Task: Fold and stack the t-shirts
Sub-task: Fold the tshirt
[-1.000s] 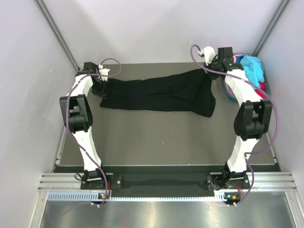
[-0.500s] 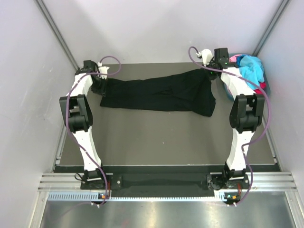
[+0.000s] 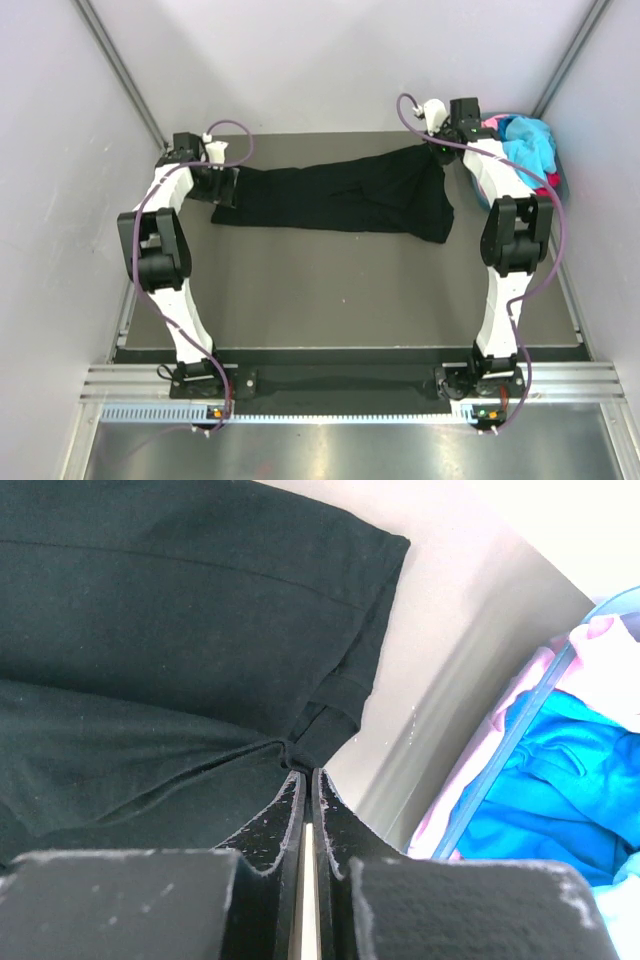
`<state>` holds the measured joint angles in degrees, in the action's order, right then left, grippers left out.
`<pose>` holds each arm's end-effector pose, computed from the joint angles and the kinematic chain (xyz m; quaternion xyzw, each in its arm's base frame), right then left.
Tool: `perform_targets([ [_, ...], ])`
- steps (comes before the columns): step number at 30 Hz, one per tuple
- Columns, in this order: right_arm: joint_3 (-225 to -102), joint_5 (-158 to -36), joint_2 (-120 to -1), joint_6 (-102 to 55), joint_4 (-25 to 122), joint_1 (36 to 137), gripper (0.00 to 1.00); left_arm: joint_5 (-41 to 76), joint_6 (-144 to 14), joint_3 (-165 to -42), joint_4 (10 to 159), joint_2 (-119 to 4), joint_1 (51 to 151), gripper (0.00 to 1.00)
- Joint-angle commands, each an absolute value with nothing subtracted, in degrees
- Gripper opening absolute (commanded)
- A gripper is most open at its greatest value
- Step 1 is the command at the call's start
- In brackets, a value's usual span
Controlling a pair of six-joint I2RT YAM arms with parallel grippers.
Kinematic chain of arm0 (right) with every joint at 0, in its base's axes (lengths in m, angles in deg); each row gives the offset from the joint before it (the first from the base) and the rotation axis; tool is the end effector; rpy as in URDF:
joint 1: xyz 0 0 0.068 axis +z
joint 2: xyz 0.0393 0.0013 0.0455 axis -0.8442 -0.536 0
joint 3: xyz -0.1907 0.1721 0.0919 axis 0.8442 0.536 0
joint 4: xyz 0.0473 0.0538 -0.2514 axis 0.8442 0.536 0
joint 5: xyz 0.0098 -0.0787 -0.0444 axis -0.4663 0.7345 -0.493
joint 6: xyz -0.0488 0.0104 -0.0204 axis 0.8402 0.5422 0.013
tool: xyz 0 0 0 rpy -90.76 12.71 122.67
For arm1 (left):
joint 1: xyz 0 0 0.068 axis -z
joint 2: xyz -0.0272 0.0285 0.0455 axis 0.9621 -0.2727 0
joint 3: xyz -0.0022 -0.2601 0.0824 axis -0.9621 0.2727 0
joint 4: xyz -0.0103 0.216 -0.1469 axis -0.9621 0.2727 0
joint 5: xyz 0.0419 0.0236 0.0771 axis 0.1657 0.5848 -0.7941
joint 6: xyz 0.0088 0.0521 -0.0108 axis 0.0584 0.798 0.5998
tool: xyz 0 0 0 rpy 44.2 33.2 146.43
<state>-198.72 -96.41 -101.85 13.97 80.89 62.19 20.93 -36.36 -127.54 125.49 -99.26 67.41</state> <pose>0.4888 0.0439 0.2704 -0.3031 0.8692 -0.0306 0.3893 0.4443 0.0455 0.2215 0.1161 0.9538 -0.0412 0.2741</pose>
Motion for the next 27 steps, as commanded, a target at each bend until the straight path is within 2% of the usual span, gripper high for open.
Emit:
perform_targets([
  [1, -199.3, -97.0, -100.1, 13.0, 79.2, 61.5, 0.0, 23.5, -35.4, -124.5, 119.0, -91.7, 69.2, 0.98],
  [12, -202.1, -95.9, -104.5, 12.4, 78.7, 61.5, 0.01, 24.0, -33.6, -123.2, 122.0, -99.1, 70.1, 0.84],
  [13, -202.6, -95.7, -104.8, 12.4, 78.6, 61.6, 0.04, 23.4, -33.6, -123.2, 122.5, -99.7, 70.1, 0.83],
  [14, -202.7, -94.8, -105.1, 12.2, 78.0, 61.6, 0.16, 22.9, -33.5, -123.2, 122.7, -100.0, 70.0, 0.81],
  [16, -202.6, -93.1, -104.9, 11.1, 77.9, 61.6, 0.32, 22.6, -33.2, -122.5, 122.9, -100.0, 70.0, 0.79],
  [18, -200.9, -93.0, -102.5, 10.7, 78.1, 61.5, 0.33, 22.4, -33.1, -121.3, 122.6, -99.6, 70.1, 0.78],
  [22, -188.9, -96.6, -94.3, 12.4, 77.9, 60.7, 0.34, 22.5, -33.0, -120.6, 122.3, -99.1, 70.1, 0.78],
  [27, -183.5, -107.4, -87.5, 18.1, 90.9, 58.6, 0.34, 22.5, -33.1, -120.0, 122.1, -99.2, 70.1, 0.79],
])
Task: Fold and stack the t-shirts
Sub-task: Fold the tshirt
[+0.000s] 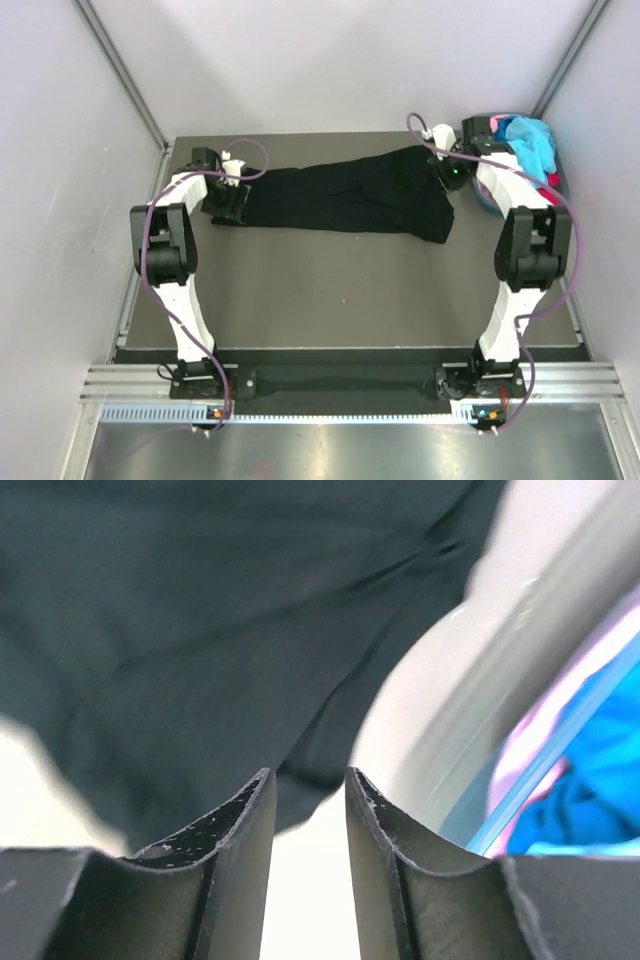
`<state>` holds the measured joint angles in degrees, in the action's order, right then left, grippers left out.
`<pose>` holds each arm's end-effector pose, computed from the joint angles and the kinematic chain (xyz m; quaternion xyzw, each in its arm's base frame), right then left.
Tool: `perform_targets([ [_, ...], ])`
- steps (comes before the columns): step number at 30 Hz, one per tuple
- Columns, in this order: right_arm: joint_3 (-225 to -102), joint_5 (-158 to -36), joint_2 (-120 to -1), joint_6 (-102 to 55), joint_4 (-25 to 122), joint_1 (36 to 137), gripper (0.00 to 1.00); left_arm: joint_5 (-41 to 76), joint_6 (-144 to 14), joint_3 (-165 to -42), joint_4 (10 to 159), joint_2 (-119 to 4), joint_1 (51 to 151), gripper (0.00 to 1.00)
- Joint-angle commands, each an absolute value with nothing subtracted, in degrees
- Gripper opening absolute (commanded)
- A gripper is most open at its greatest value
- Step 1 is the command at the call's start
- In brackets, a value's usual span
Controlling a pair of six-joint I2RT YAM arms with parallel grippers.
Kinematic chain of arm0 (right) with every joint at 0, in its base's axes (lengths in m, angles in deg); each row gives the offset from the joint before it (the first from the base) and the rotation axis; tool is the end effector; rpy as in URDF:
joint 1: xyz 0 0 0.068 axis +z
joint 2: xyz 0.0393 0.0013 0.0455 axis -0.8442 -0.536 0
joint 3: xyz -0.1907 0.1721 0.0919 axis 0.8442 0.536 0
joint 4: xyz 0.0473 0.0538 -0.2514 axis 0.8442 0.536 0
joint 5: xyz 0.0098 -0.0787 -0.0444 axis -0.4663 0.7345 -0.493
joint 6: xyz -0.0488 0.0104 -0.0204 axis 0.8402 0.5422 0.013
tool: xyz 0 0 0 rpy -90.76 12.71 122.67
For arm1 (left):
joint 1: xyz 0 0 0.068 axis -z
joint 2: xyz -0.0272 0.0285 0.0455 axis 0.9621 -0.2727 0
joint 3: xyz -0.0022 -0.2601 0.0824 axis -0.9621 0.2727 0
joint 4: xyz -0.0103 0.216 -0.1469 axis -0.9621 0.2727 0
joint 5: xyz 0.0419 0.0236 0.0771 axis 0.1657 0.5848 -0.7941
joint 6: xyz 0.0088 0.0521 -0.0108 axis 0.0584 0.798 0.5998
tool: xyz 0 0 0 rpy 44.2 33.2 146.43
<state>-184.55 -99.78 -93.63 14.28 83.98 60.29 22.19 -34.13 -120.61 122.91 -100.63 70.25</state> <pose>0.4431 0.0275 0.2510 -0.3027 0.8964 0.0089 0.3238 0.4347 0.0219 0.1779 0.1571 0.9585 -0.0642 0.2289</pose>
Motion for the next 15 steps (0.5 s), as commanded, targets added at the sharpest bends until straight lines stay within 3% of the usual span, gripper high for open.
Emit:
perform_targets([
  [1, -182.4, -109.9, -86.8, 20.1, 93.0, 58.3, 0.35, 22.6, -33.1, -120.0, 122.1, -99.1, 70.0, 0.8],
  [7, -174.7, -113.9, -84.6, 25.0, 96.8, 58.0, 0.42, 22.3, -33.4, -119.3, 121.7, -99.3, 70.1, 0.84],
  [15, -171.7, -115.2, -86.3, 27.5, 100.0, 58.0, 0.42, 21.8, -33.7, -119.0, 121.6, -99.2, 70.1, 0.84],
])
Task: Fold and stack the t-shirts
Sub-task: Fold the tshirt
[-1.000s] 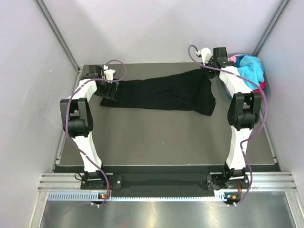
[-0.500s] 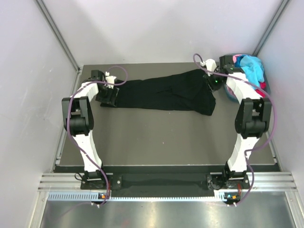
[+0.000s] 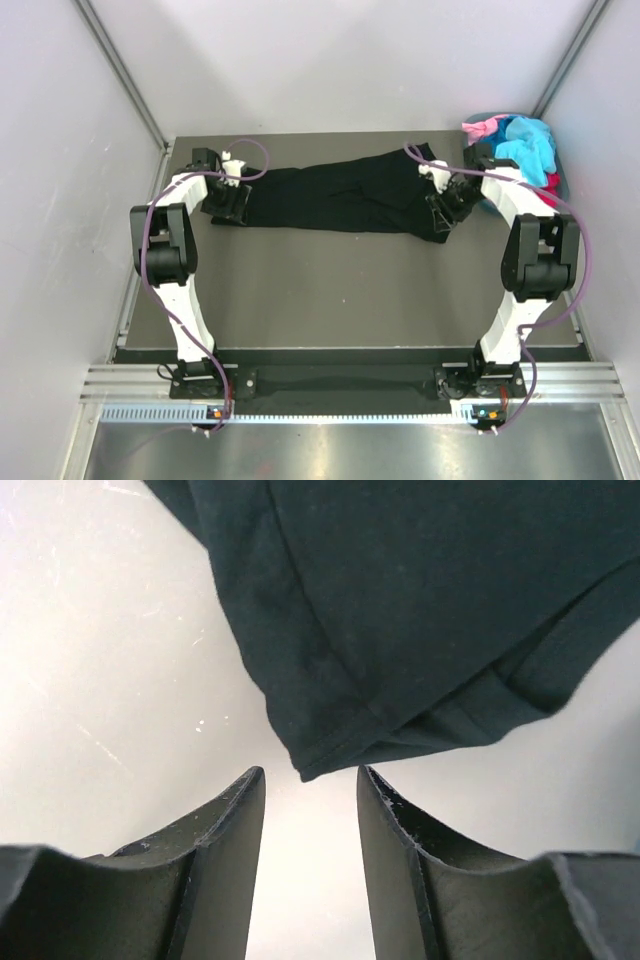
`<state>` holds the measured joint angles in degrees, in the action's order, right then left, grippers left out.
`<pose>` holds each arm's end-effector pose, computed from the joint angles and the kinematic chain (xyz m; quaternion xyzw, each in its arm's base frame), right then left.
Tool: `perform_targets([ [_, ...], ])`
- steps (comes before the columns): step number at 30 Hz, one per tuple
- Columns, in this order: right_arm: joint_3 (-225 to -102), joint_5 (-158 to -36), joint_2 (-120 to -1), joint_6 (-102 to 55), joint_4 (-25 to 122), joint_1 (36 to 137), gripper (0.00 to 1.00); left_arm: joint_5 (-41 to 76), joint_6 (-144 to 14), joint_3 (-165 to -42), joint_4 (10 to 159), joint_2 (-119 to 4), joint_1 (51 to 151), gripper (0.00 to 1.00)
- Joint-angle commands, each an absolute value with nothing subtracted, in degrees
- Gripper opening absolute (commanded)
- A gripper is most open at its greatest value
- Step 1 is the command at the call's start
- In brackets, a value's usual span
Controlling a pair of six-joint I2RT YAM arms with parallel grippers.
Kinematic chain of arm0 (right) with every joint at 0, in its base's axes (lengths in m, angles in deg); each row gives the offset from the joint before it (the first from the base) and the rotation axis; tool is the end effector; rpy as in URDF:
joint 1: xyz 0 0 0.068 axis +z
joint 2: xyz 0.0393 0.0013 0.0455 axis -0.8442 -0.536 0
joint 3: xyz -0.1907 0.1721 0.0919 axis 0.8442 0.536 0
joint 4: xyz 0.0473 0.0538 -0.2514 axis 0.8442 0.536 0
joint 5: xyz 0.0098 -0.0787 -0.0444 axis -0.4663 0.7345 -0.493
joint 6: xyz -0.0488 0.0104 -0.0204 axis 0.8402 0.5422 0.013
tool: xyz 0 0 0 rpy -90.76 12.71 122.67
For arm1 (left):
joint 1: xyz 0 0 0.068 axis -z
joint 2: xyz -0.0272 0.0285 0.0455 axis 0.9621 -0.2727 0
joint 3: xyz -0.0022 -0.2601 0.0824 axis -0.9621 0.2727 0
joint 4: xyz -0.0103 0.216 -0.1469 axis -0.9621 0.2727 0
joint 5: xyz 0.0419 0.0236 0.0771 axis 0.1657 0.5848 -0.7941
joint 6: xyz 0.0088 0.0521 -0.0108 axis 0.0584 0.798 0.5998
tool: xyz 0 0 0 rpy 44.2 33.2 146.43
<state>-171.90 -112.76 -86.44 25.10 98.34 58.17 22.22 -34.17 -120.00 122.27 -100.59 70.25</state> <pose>0.3758 0.0181 0.2242 -0.3787 0.8919 0.1394 0.2042 0.4340 0.0218 0.1757 0.1568 0.9584 -0.0644 0.2295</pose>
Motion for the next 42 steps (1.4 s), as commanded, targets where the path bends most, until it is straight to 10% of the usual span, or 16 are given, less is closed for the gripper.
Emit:
perform_targets([
  [1, -171.6, -114.9, -86.8, 27.5, 100.1, 58.0, 0.43, 21.8, -33.8, -119.0, 121.5, -99.2, 70.0, 0.84],
  [20, -168.6, -112.0, -90.0, 28.3, 98.7, 58.0, 0.41, 21.3, -34.2, -118.6, 121.2, -99.7, 70.1, 0.84],
  [30, -168.7, -109.8, -92.2, 27.2, 95.8, 58.0, 0.09, 19.3, -33.2, -118.6, 121.2, -100.0, 70.0, 0.83],
  [42, -172.2, -107.8, -88.7, 29.0, 99.7, 52.2, 0.05, 17.9, -33.3, -118.0, 120.2, -99.6, 69.2, 0.82],
])
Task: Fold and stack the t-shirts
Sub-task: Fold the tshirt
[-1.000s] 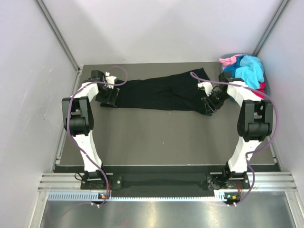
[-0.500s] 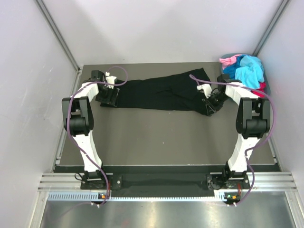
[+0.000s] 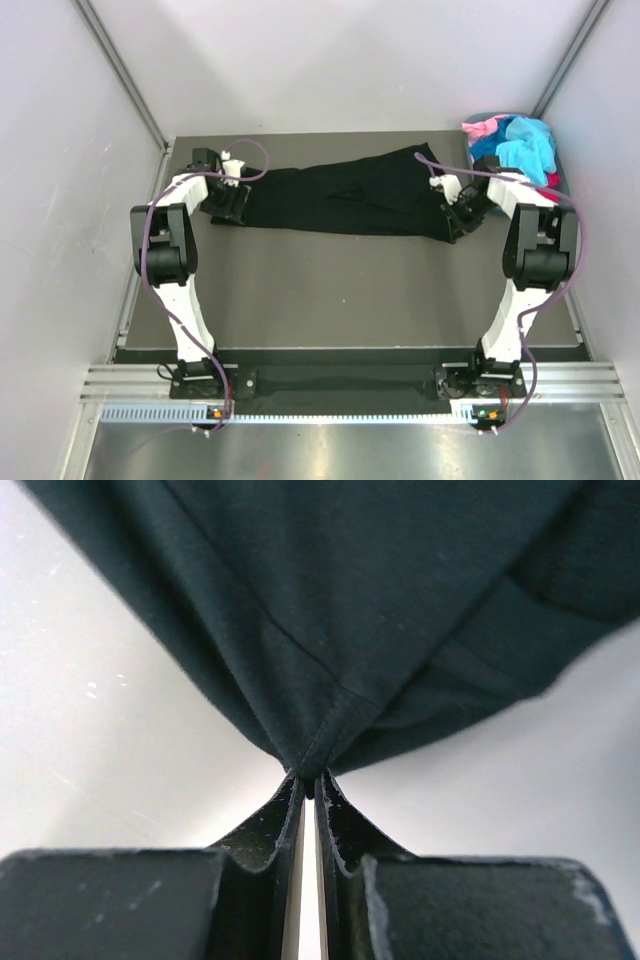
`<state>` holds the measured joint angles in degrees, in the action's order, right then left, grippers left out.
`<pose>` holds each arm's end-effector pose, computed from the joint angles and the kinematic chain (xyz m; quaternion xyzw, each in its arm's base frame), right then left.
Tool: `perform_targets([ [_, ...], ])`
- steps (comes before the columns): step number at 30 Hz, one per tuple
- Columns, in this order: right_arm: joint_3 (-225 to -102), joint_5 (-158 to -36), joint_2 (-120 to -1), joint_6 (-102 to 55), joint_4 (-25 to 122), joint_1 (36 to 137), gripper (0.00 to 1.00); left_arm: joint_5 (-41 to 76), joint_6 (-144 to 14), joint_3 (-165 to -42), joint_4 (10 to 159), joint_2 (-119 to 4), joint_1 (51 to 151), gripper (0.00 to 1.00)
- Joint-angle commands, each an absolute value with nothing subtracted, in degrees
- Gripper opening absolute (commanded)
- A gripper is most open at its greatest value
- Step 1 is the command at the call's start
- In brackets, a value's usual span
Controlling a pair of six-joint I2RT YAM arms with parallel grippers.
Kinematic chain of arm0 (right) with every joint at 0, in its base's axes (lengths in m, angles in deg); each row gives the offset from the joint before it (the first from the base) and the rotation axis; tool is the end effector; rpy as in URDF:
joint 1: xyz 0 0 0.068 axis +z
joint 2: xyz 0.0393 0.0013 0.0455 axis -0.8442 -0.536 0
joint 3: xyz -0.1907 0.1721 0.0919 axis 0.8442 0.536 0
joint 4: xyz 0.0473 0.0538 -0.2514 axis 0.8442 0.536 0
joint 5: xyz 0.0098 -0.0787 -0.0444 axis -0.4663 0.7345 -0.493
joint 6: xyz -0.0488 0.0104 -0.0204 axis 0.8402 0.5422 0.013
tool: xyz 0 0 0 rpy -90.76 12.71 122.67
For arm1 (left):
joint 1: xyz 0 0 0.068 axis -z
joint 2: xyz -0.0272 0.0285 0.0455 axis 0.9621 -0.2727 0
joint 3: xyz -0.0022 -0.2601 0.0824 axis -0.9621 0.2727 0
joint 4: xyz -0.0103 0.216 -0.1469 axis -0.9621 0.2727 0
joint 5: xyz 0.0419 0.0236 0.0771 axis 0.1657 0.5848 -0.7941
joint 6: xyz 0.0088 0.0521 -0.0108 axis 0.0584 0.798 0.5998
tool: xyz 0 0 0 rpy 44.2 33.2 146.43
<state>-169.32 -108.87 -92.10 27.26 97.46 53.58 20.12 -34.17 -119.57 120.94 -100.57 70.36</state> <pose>0.3789 -0.0145 0.1762 -0.3495 0.9178 0.1233 0.1426 0.4350 0.0224 0.1745 0.1547 0.9588 -0.0454 0.2338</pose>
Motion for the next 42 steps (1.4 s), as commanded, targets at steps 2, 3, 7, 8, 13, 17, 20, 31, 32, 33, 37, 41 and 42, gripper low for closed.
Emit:
perform_targets([
  [2, -172.6, -107.8, -88.8, 29.0, 100.2, 52.0, 0.05, 17.6, -33.3, -117.9, 120.1, -99.4, 69.1, 0.82],
  [3, -172.5, -108.0, -88.8, 28.9, 100.2, 52.0, 0.05, 17.5, -33.3, -117.8, 120.1, -99.2, 69.0, 0.82],
  [7, -173.3, -107.9, -89.0, 28.6, 100.3, 51.9, 0.06, 16.8, -33.1, -117.1, 119.4, -98.1, 68.4, 0.82],
  [8, -173.5, -107.8, -89.1, 28.6, 100.4, 51.9, 0.06, 16.7, -33.1, -117.1, 119.4, -97.7, 68.3, 0.82],
  [13, -176.2, -106.8, -90.3, 28.7, 101.2, 51.9, 0.07, 16.7, -32.9, -117.1, 119.4, -97.0, 67.8, 0.82],
  [17, -178.7, -105.8, -91.5, 28.3, 101.6, 51.8, 0.13, 16.9, -32.9, -117.5, 119.9, -96.8, 67.7, 0.82],
  [20, -180.2, -104.7, -90.6, 28.2, 102.3, 51.3, 0.15, 17.4, -32.9, -117.6, 120.1, -94.8, 67.7, 0.83],
  [31, -184.3, -107.7, -87.0, 25.5, 98.3, 57.1, 0.23, 23.7, -34.7, -118.1, 121.4, -90.3, 68.4, 0.86],
  [32, -184.6, -107.4, -87.5, 25.1, 97.5, 59.7, 0.23, 24.0, -34.8, -118.0, 121.5, -91.3, 68.6, 0.86],
  [33, -185.0, -106.9, -89.0, 24.9, 96.3, 60.7, 0.23, 24.5, -34.8, -118.0, 121.9, -91.8, 68.6, 0.86],
  [37, -189.2, -106.7, -94.6, 23.4, 95.8, 66.0, 0.24, 27.0, -35.2, -117.1, 122.4, -94.8, 68.7, 0.86],
  [41, -195.2, -106.9, -99.9, 21.8, 95.7, 68.0, 0.24, 27.1, -35.0, -115.2, 121.0, -95.4, 68.6, 0.86],
  [42, -196.1, -106.7, -101.6, 21.6, 95.8, 68.2, 0.25, 27.1, -35.0, -115.1, 120.9, -95.5, 68.7, 0.86],
])
